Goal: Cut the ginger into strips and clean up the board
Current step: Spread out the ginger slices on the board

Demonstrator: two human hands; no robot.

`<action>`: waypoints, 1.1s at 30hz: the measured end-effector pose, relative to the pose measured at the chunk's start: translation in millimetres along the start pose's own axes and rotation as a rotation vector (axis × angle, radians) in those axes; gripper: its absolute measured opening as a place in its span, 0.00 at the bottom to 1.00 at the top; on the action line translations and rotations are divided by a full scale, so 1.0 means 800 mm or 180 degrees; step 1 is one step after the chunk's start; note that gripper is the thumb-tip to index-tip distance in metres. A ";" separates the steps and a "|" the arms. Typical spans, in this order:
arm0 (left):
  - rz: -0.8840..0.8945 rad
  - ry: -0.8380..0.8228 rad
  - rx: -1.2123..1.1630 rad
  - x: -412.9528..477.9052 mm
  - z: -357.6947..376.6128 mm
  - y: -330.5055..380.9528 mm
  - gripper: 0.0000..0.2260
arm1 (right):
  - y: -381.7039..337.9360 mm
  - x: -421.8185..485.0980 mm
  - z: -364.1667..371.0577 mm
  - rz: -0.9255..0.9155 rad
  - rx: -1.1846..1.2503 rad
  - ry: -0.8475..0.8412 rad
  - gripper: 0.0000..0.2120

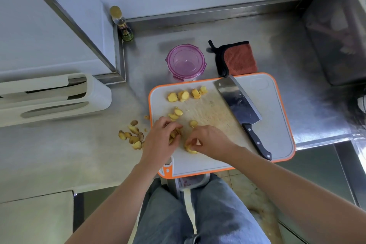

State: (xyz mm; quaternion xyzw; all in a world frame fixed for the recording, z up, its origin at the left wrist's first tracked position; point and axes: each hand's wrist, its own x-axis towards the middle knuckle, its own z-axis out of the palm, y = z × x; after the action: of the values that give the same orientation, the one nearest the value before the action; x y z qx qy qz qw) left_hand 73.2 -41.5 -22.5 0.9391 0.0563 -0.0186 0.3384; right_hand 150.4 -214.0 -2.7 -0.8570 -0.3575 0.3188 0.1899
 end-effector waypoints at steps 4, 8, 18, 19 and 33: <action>0.0036 0.0038 0.0012 0.000 0.001 -0.001 0.11 | -0.006 -0.005 0.023 -0.0263 -0.0656 0.0692 0.10; 0.0036 0.0045 -0.0005 0.000 0.001 -0.003 0.11 | 0.005 -0.015 0.046 -0.0594 -0.0856 0.1109 0.08; -0.0479 0.0322 -0.0833 0.015 -0.010 0.000 0.08 | -0.003 0.008 -0.002 0.0795 0.1723 0.1397 0.05; -0.0693 0.0295 -0.1223 0.021 -0.012 0.003 0.09 | -0.005 0.017 -0.012 0.1036 0.2023 0.1541 0.07; -0.1774 0.0477 -0.3073 0.075 -0.037 -0.012 0.05 | -0.029 0.093 -0.047 0.0855 0.3462 0.1069 0.08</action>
State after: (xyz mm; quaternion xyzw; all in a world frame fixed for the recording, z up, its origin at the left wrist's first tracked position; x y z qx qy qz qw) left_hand 131.7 -9.8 -10.2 0.6261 0.3283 -0.0126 0.7072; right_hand 204.6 -147.6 6.6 -0.7130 0.0043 0.3377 0.6145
